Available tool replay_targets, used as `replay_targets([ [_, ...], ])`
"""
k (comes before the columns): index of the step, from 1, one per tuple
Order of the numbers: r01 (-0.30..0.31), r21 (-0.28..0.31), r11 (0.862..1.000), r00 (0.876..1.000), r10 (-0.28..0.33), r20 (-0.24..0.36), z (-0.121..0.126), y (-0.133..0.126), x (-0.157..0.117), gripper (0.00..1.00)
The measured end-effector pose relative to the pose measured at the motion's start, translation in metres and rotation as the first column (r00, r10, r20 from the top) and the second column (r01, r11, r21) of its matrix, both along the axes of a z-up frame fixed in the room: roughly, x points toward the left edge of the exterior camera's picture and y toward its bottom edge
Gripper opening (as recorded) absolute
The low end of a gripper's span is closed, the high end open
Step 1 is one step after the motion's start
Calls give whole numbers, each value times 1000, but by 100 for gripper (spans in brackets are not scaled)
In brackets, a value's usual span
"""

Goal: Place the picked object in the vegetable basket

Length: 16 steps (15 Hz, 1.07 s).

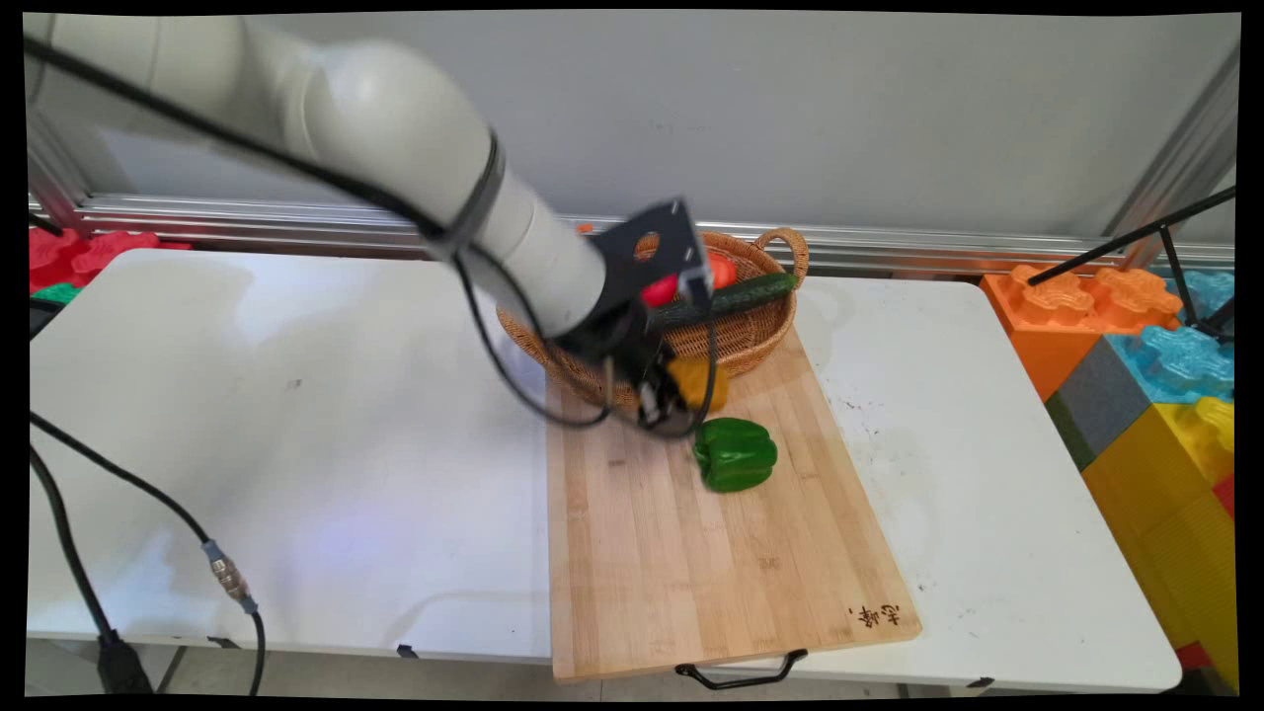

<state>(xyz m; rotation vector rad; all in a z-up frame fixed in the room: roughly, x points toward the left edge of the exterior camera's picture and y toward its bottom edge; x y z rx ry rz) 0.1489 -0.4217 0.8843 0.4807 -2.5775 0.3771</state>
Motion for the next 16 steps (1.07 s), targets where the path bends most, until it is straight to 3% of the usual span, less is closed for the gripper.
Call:
replay_targets([
  [4,-22,-70,997,1000,21,-12,31,-22,-4,0],
  [9,-55,-123,991,998,55,-9,43,-59,1,0],
  [11,-61,-116,991,998,61,-6,35,-80,3,0],
  [16,-59,-41,997,998,58,-8,-13,-120,0,0],
])
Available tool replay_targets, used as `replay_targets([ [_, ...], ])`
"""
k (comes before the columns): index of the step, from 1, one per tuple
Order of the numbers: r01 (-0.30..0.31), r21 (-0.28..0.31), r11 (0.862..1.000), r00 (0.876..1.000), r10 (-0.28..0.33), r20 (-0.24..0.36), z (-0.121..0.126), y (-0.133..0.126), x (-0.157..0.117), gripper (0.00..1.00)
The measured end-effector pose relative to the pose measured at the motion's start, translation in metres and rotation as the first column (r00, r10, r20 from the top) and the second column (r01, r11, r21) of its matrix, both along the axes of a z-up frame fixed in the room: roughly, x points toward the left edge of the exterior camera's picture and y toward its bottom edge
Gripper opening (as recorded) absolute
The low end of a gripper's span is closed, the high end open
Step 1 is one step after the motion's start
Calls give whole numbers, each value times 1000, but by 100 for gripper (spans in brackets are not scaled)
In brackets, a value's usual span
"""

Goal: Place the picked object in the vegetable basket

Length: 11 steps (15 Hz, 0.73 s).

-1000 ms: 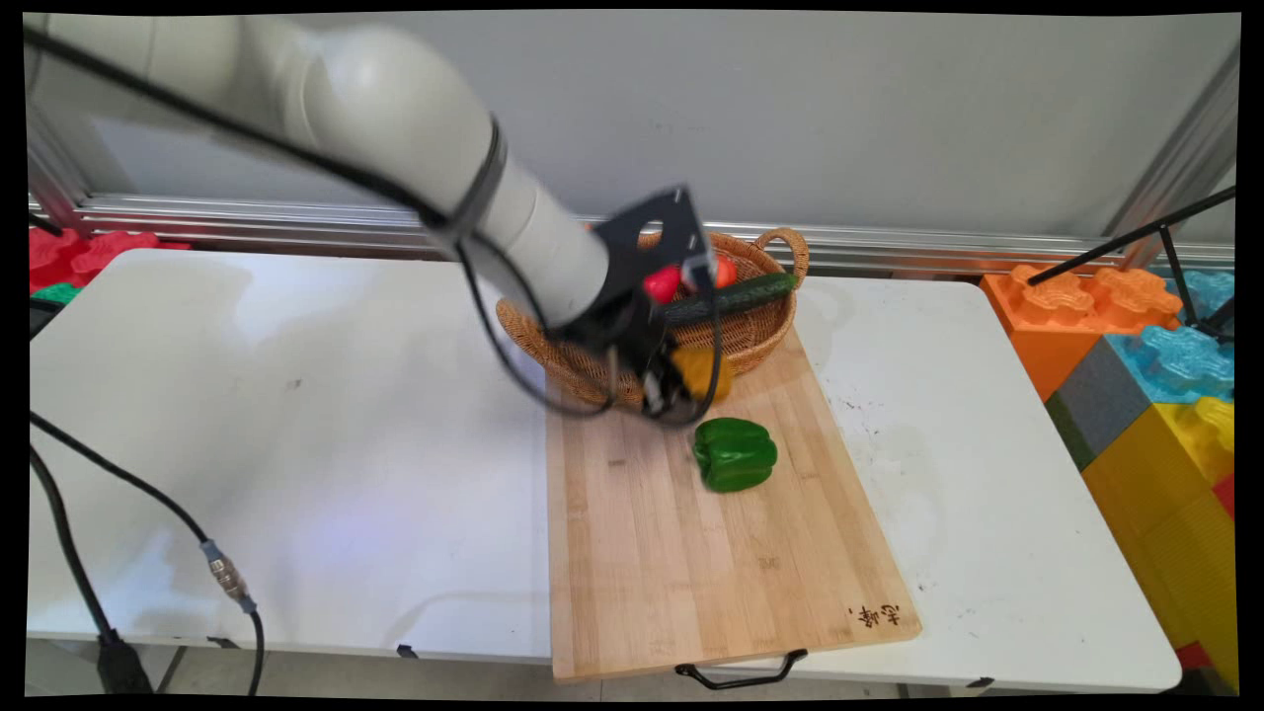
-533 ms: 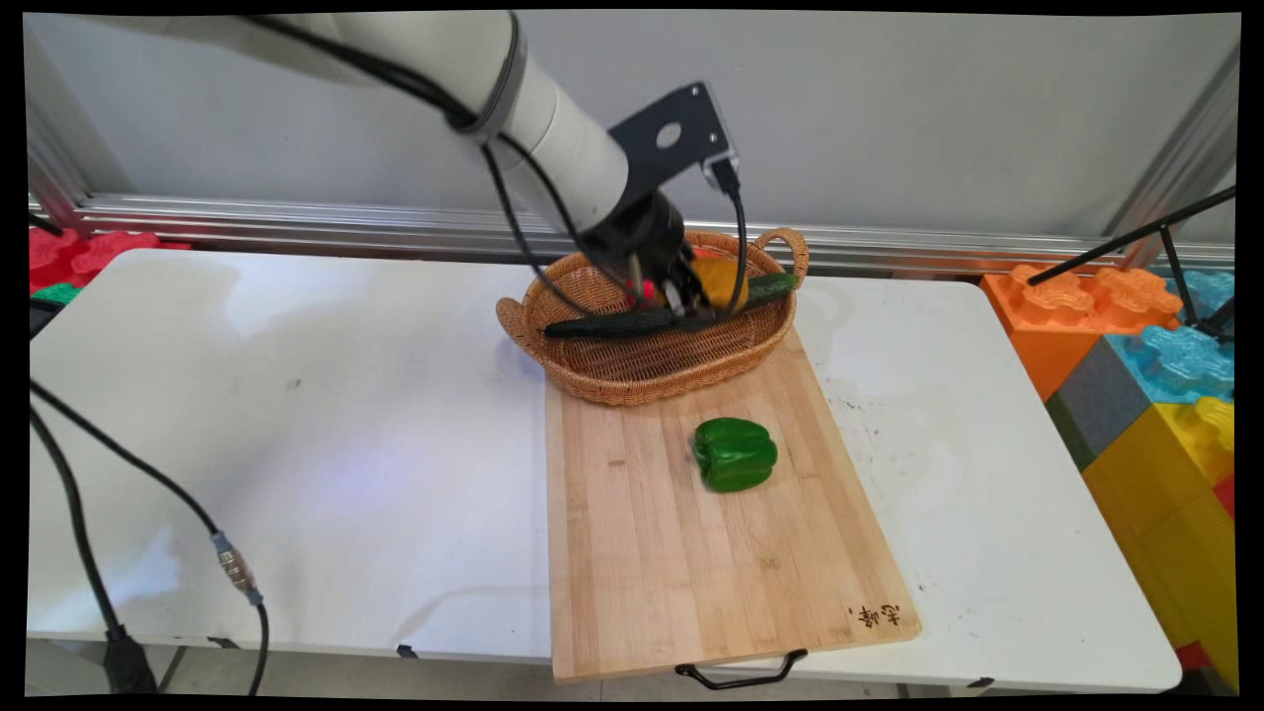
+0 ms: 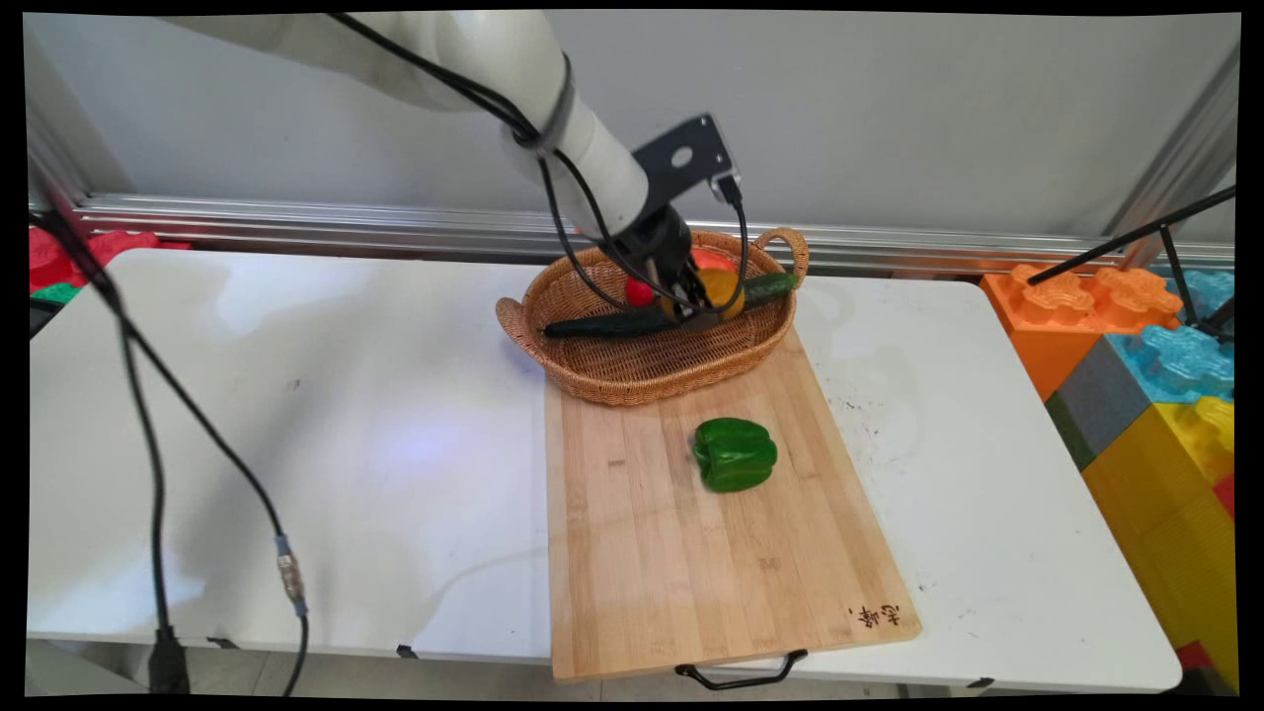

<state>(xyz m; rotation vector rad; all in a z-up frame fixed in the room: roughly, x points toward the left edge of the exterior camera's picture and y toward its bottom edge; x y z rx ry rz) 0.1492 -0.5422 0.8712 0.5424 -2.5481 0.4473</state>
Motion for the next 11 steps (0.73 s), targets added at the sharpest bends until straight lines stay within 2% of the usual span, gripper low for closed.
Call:
replay_targets([
  [3,-7,38,999,1000,7,3,-32,-23,0,0],
  [7,-14,64,998,1000,14,5,-54,-43,-2,0],
  [8,-14,66,998,1000,14,5,-55,-46,-3,100],
  [11,-15,77,997,1000,15,-1,-53,-53,-7,100],
])
